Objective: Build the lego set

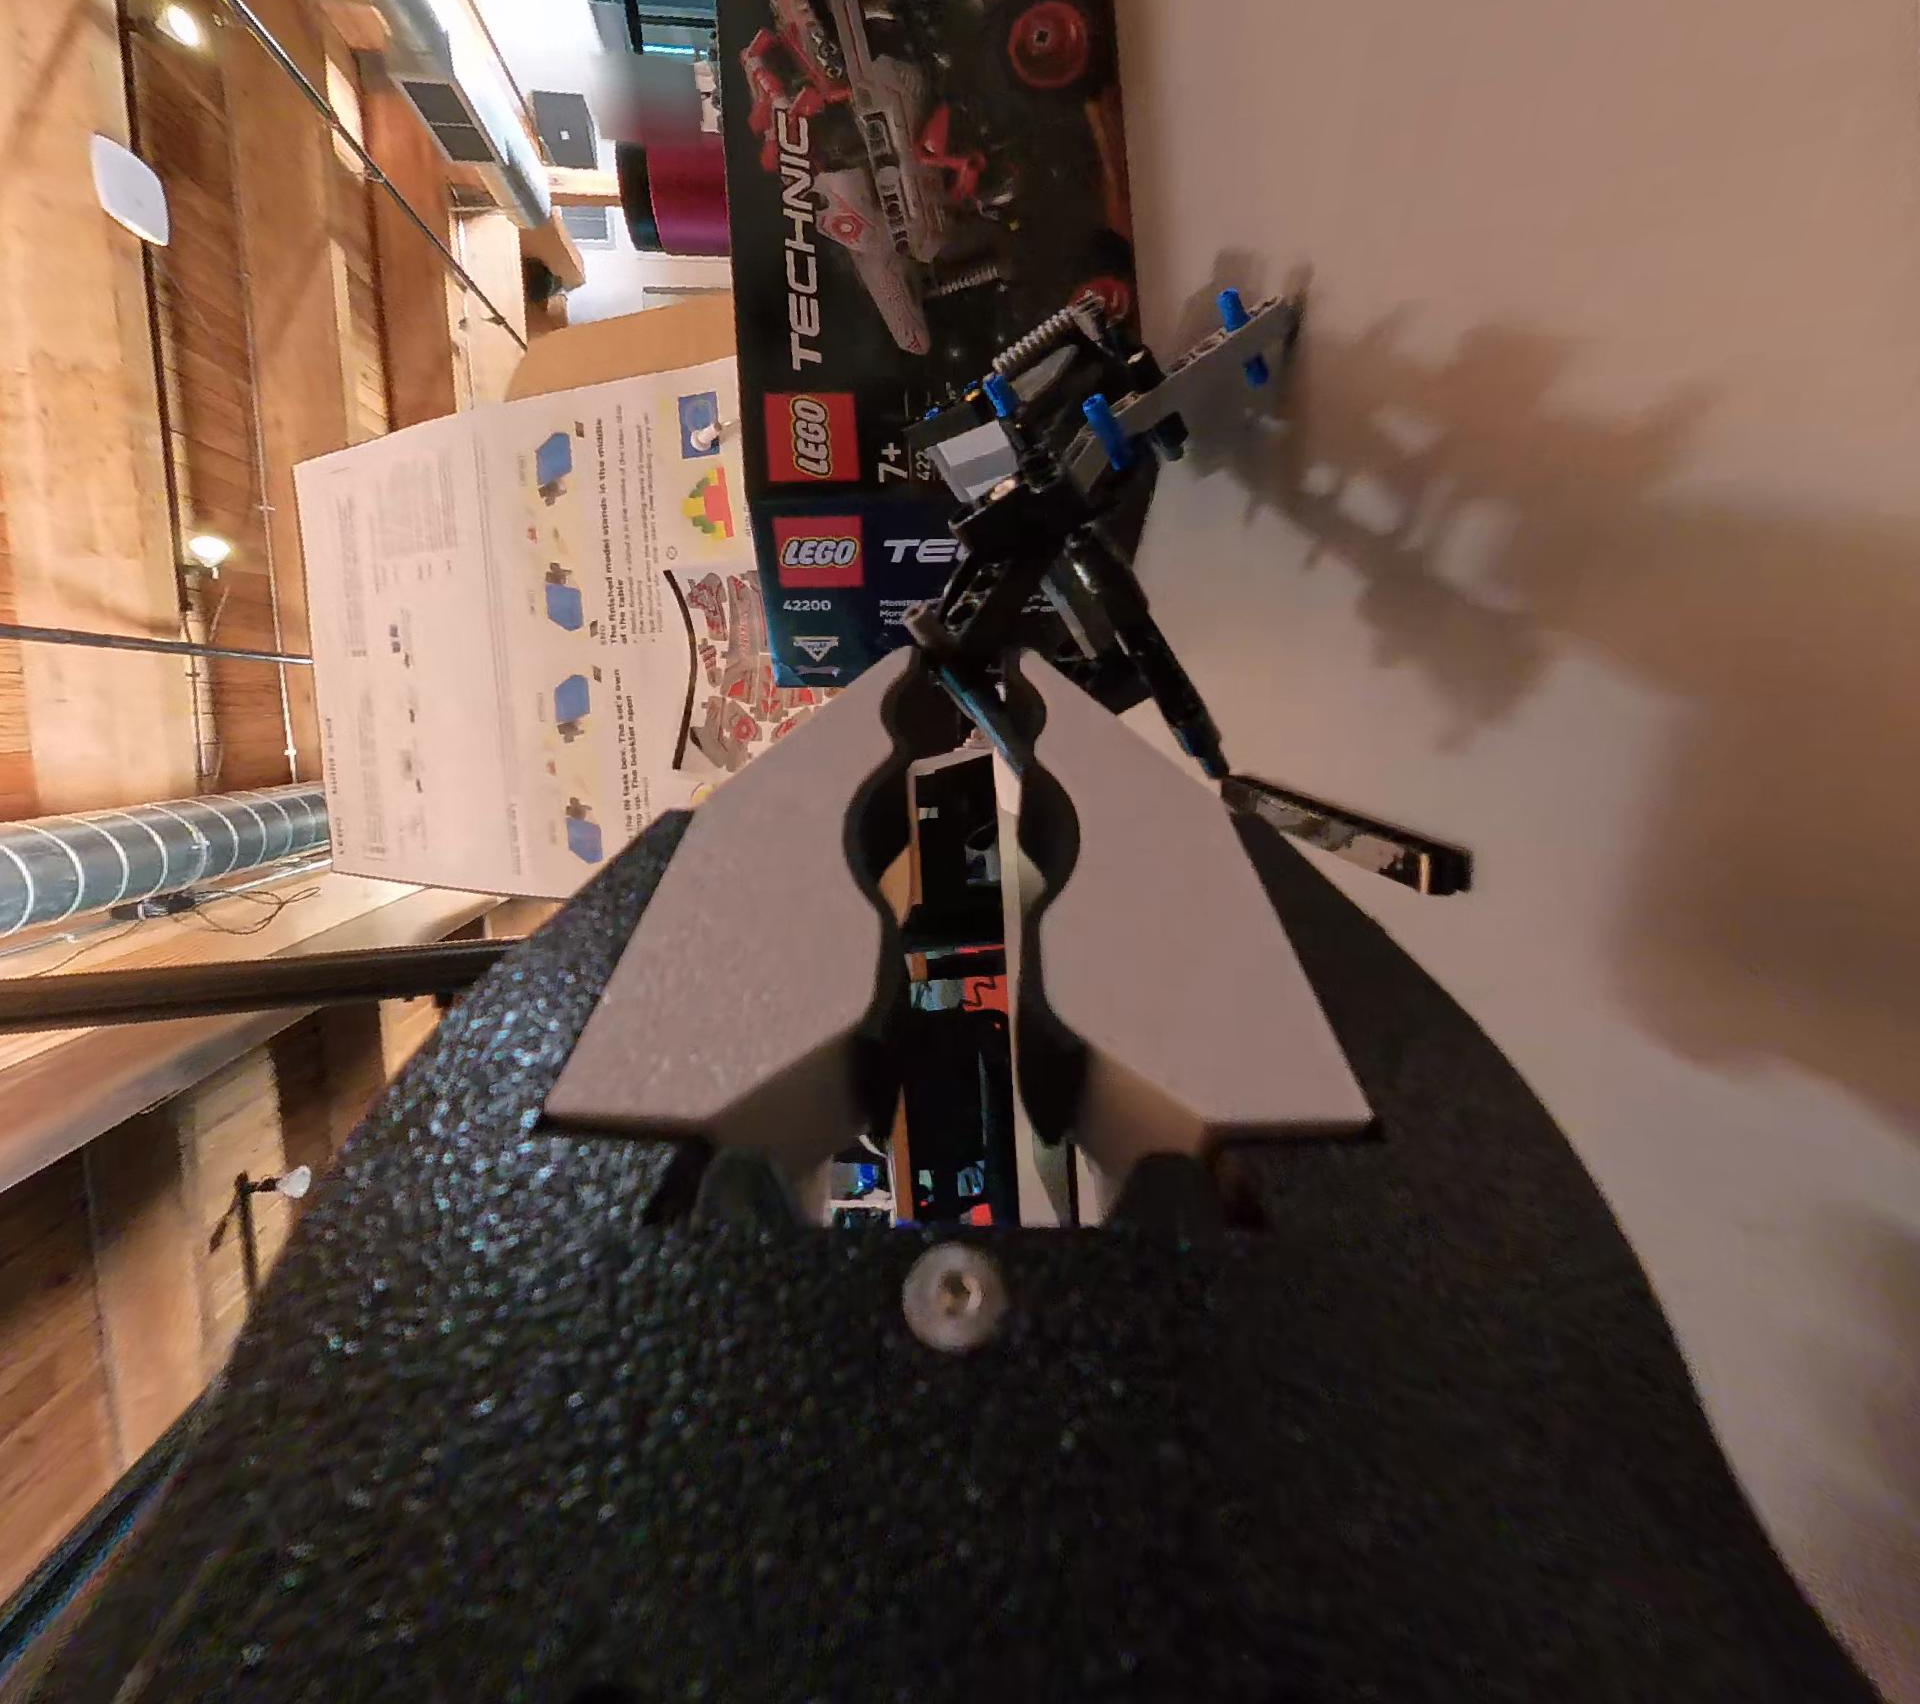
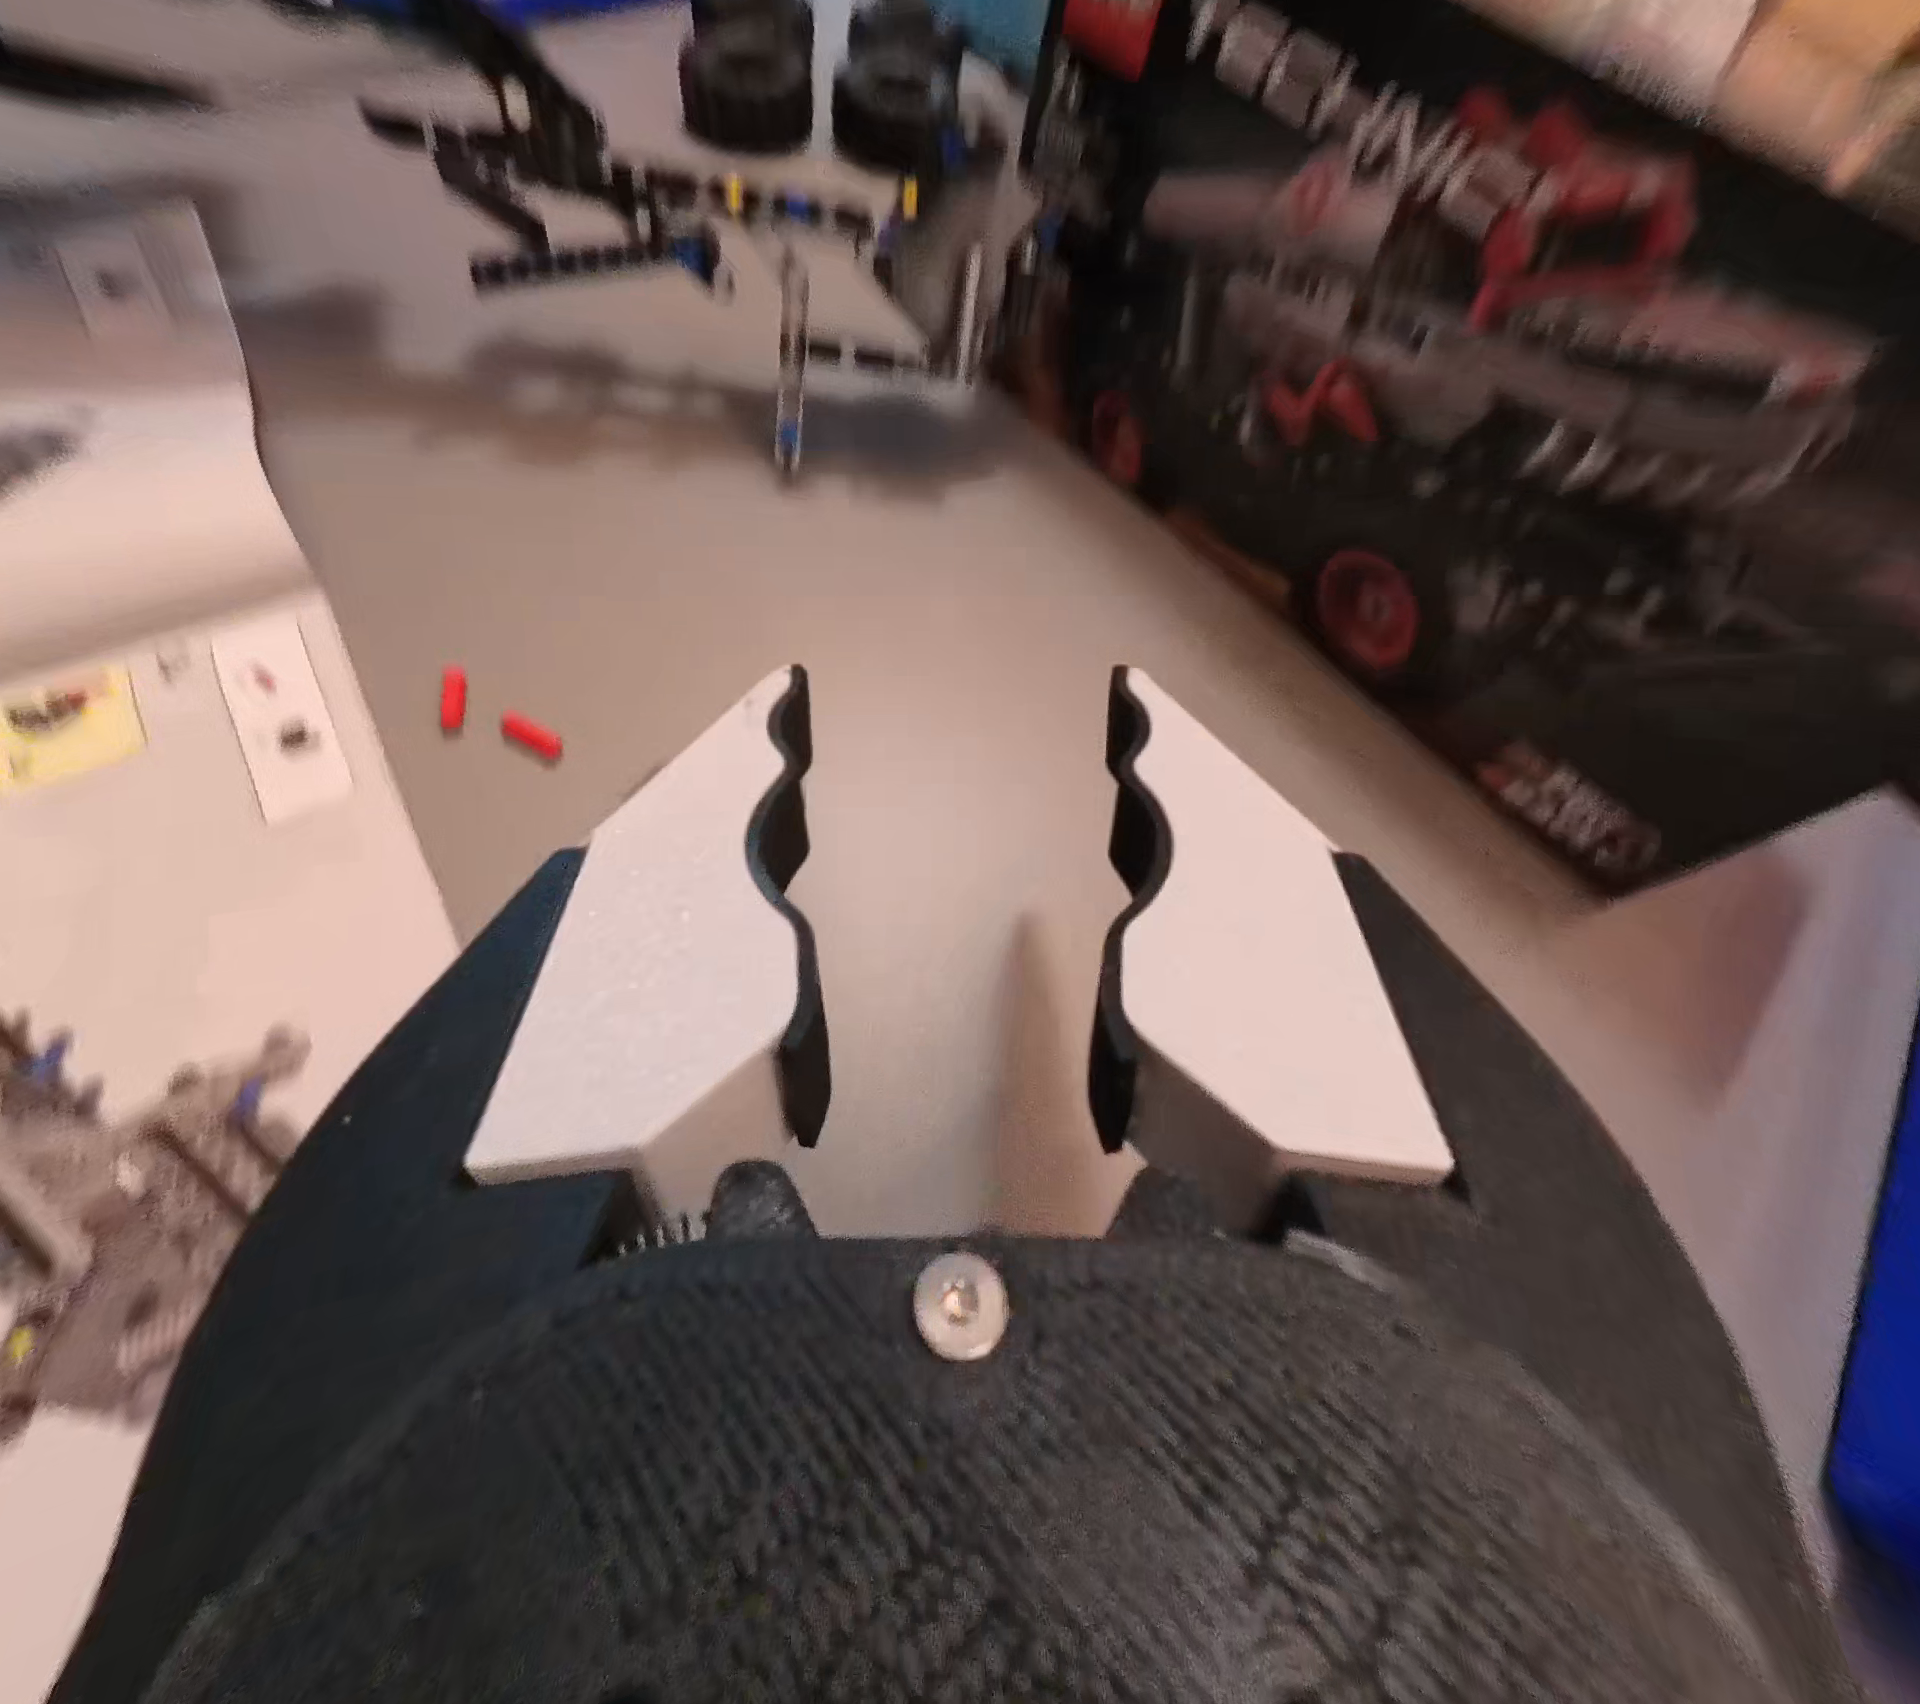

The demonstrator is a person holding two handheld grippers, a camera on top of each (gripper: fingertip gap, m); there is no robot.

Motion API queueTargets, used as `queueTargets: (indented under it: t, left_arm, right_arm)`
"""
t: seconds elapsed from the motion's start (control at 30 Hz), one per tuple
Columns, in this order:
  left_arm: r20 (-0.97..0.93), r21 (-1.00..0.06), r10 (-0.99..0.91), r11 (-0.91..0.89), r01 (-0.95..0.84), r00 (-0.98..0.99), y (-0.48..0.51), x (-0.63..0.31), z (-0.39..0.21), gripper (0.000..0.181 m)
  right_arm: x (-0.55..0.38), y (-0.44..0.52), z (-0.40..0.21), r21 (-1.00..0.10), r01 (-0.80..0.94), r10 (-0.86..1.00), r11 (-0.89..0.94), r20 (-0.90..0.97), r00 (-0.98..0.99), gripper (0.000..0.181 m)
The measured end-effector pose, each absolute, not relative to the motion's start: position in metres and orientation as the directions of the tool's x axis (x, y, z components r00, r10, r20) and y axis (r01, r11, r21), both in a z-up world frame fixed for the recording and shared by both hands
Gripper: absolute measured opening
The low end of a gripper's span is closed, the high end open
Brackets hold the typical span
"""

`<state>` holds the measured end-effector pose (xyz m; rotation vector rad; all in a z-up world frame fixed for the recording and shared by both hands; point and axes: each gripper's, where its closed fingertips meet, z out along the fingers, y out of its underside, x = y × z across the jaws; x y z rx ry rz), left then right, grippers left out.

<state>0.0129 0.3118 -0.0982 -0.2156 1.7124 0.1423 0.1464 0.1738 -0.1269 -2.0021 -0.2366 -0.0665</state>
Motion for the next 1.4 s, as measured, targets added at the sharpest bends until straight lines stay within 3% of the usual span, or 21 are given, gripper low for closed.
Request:
queueTargets:
  t: [0.1,0.2,0.27,0.37,0.5,0.6,0.77,0.9,1.07,1.4]
  left_arm:
    - [-0.993,-0.014,-0.040,0.976,-0.218,-0.114,0.310,0.013,-0.092,0.012]
    - [-0.994,0.002,-0.022,0.976,-0.216,-0.106,0.309,0.013,-0.091,0.012]
    - [-0.995,0.001,-0.020,0.978,-0.210,-0.098,0.309,0.013,-0.091,0.011]
    - [-0.996,0.018,0.000,0.978,-0.206,-0.088,0.308,0.013,-0.088,0.011]
    - [-0.997,0.043,0.031,0.980,-0.194,-0.066,0.303,0.014,-0.084,0.010]
    - [-0.998,0.047,0.036,0.981,-0.190,-0.059,0.301,0.014,-0.083,0.010]
    - [-0.998,0.049,0.039,0.981,-0.190,-0.053,0.302,0.014,-0.083,0.010]
    - [-0.998,0.055,0.047,0.981,-0.186,-0.045,0.300,0.015,-0.082,0.010]
    - [-0.998,0.055,0.048,0.982,-0.183,-0.039,0.299,0.015,-0.082,0.010]
    - [-1.000,0.013,0.013,0.978,-0.208,-0.005,0.306,0.014,-0.079,0.011]
  right_arm:
    - [0.149,0.214,-0.094,-0.910,0.267,0.187,-0.316,0.216,0.958,0.063]
    - [0.133,0.244,-0.108,-0.884,0.178,0.352,-0.433,0.016,0.936,0.069]
    - [0.127,0.265,-0.108,-0.903,0.102,0.349,-0.417,-0.056,0.936,0.069]
    - [0.129,0.286,-0.112,-0.919,0.137,0.332,-0.369,0.007,0.943,0.069]
    - [0.133,0.297,-0.120,-0.870,0.362,0.352,-0.336,0.240,0.905,0.076]
    - [0.129,0.299,-0.138,-0.817,0.445,0.411,-0.367,0.286,0.865,0.077]
    - [0.128,0.308,-0.131,-0.859,0.446,0.387,-0.250,0.334,0.860,0.063]
    - [0.125,0.309,-0.139,-0.841,0.478,0.419,-0.254,0.350,0.838,0.065]
    - [0.124,0.312,-0.144,-0.840,0.491,0.415,-0.233,0.371,0.831,0.049]
    - [0.122,0.309,-0.137,-0.787,0.588,0.381,-0.187,0.494,0.782,0.048]
